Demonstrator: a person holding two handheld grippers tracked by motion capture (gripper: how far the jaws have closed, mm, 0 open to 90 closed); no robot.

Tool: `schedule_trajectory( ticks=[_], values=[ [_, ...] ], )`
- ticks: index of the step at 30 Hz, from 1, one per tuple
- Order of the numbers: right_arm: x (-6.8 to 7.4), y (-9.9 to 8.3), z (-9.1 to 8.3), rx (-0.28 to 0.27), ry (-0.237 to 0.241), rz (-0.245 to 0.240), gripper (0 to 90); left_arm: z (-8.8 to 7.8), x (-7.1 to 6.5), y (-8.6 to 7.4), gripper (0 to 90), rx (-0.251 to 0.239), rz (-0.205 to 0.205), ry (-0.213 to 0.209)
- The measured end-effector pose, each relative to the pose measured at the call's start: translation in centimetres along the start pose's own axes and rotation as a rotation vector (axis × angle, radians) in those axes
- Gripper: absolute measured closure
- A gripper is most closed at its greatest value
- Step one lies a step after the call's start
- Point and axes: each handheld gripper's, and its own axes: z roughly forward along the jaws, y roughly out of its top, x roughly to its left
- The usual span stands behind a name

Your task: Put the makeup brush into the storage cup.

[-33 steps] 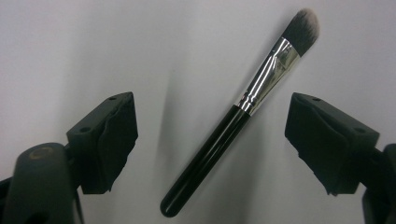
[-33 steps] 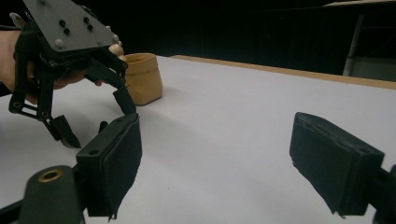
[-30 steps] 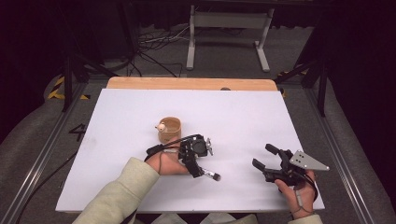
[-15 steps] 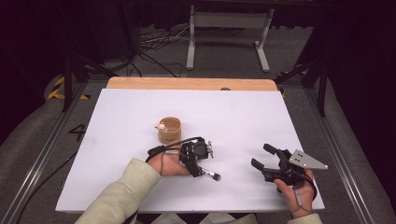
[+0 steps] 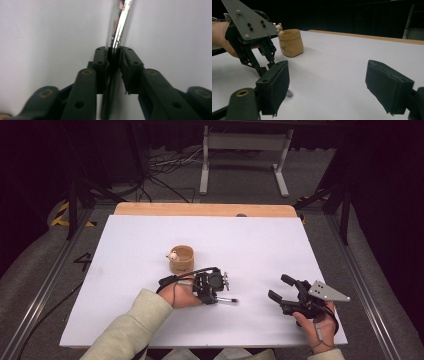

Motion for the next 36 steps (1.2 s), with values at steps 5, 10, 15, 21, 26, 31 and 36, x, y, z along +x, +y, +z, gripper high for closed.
schedule_trajectory(
  ticks=[5,10,15,21,26,31,36],
  values=[
    [0.1,0.0,0.0,0.001,0.002,0.0,19.7,0.0,0.0,0.0,78.4,0.001,-0.003,0.002],
    [0.0,0.0,0.0,0.002,0.0,0.0,19.7,-0.8,0.1,-0.2,78.6,-0.032,-0.02,-0.001],
    [0.1,0.0,0.1,0.012,0.004,-0.005,20.9,-1.8,0.4,-0.6,78.7,-0.074,-0.037,-0.005],
    [0.1,0.0,0.2,0.01,0.003,-0.005,20.9,-3.2,0.6,-1.1,78.7,-0.147,-0.066,-0.008],
    [0.1,0.0,0.3,0.009,0.003,-0.006,20.8,-4.5,0.6,-1.5,78.8,-0.23,-0.086,-0.007],
    [0.1,0.0,0.3,0.013,0.006,-0.004,20.8,-5.6,0.6,-1.7,78.8,-0.315,-0.102,-0.014],
    [0.1,0.0,0.4,0.012,0.008,-0.004,20.8,-6.3,0.5,-1.8,78.8,-0.376,-0.111,0.009]
  ],
)
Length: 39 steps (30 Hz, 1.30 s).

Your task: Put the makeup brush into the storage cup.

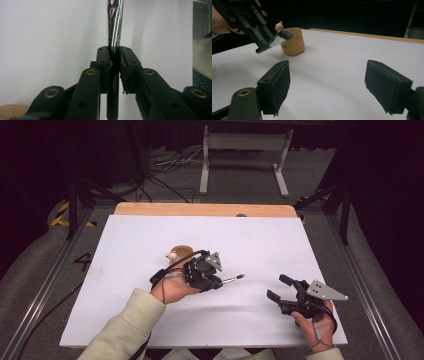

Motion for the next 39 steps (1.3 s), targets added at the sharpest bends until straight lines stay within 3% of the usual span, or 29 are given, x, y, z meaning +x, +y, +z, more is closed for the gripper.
schedule_trajectory(
  ticks=[8,13,24,29,35,38,39],
  values=[
    [0.0,0.0,0.0,0.001,0.004,0.003,20.9,-1.0,-0.1,-0.1,78.9,-0.116,-0.015,-0.008],
    [0.0,0.0,0.1,0.002,0.008,0.005,20.9,-1.8,-0.2,-0.4,78.8,-0.19,-0.027,0.025],
    [0.0,0.0,0.6,0.003,0.017,0.004,20.6,-3.6,0.6,-1.9,78.8,-0.372,-0.122,0.098],
    [0.0,0.0,0.7,0.003,0.016,0.005,18.8,-4.3,0.8,-2.8,78.8,-0.479,-0.144,0.121],
    [0.0,0.0,0.7,0.004,0.012,0.007,18.5,-4.8,0.9,-3.4,78.9,-0.562,-0.165,0.164],
    [0.0,0.0,0.7,0.006,0.014,0.008,18.5,-5.1,1.0,-3.8,78.8,-0.598,-0.151,0.197],
    [0.0,0.0,0.7,0.006,0.015,0.009,18.5,-5.1,1.0,-3.9,78.8,-0.615,-0.17,0.201]
  ],
)
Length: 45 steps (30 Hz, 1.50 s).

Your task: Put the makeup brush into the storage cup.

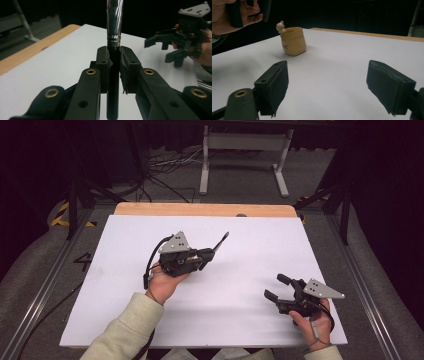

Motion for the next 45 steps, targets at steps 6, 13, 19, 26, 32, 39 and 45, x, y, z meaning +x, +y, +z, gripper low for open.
schedule_trajectory(
  ticks=[6,13,19,26,32,39,45],
  values=[
    [0.0,0.0,0.0,-0.001,-0.001,0.001,18.5,-0.5,0.7,-0.3,78.8,-0.047,-0.028,0.026],
    [0.0,-0.1,-0.1,0.0,-0.001,0.001,18.4,-0.8,1.4,-0.8,78.8,-0.095,-0.048,0.086],
    [0.0,-0.1,-0.1,0.001,-0.002,0.001,18.4,-1.0,1.9,-1.1,78.8,-0.13,-0.07,0.151],
    [0.1,-0.1,-0.1,0.005,0.001,-0.002,18.4,-1.4,2.2,-1.4,78.8,-0.157,-0.108,0.251],
    [0.1,-0.1,-0.1,0.006,0.002,-0.002,18.4,-1.5,2.4,-1.7,78.8,-0.173,-0.097,0.307],
    [0.1,-0.1,-0.1,0.008,0.004,-0.003,18.3,-1.8,2.9,-2.2,78.7,-0.181,-0.11,0.363],
    [0.1,-0.1,-0.1,0.008,0.003,-0.004,18.3,-1.8,2.9,-2.4,78.8,-0.194,-0.103,0.367]
  ],
)
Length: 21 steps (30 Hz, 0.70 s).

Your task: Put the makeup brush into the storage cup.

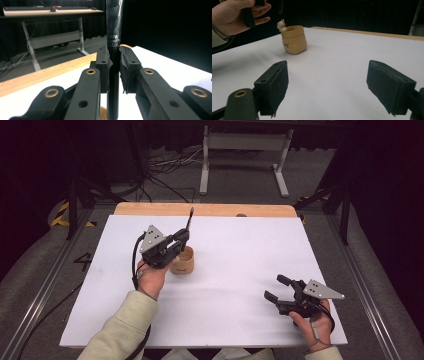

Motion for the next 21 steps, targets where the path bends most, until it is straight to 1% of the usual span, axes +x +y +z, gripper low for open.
schedule_trajectory(
  ticks=[1,3,5,7,9,10,11,12,14,16,19,20,21],
  values=[
    [0.0,0.0,0.0,0.0,0.0,0.0,18.3,0.0,0.0,0.0,78.8,0.0,0.0,0.0],
    [0.0,0.0,0.0,-0.002,0.001,0.0,18.2,0.2,0.3,-0.3,78.8,0.007,-0.021,-0.017],
    [0.0,0.0,0.0,-0.003,0.001,0.0,18.2,0.3,0.4,-0.4,78.7,0.007,-0.019,-0.017],
    [0.0,0.0,0.0,-0.003,0.001,0.001,18.2,0.5,0.6,-0.8,78.7,0.019,-0.004,-0.014],
    [0.0,0.0,0.0,-0.003,0.002,0.002,18.2,0.6,0.7,-0.9,78.7,0.021,-0.002,-0.012],
    [0.0,0.0,0.0,-0.003,0.002,0.002,18.2,0.7,0.8,-1.2,78.6,0.028,0.016,0.005],
    [0.0,0.0,0.0,-0.003,0.002,0.002,18.2,0.7,0.9,-1.3,78.6,0.031,0.017,0.005],
    [0.0,0.0,0.0,-0.003,0.003,0.001,18.2,0.8,1.0,-1.4,78.5,0.032,0.036,0.019],
    [0.1,0.0,0.0,-0.003,0.004,0.002,18.2,0.8,1.0,-1.6,78.5,0.035,0.03,0.018],
    [0.1,0.0,0.0,-0.002,0.006,0.002,18.1,0.9,1.2,-1.8,78.5,0.044,0.011,0.015],
    [0.1,0.0,0.0,-0.002,0.008,0.002,18.1,1.1,1.4,-2.1,78.5,0.051,0.007,0.017],
    [0.1,0.0,0.0,-0.002,0.008,0.002,18.1,1.1,1.4,-2.2,78.5,0.06,-0.001,0.016],
    [0.1,0.0,0.0,-0.002,0.009,0.002,18.1,1.1,1.5,-2.3,78.5,0.067,0.004,0.018]
  ],
)
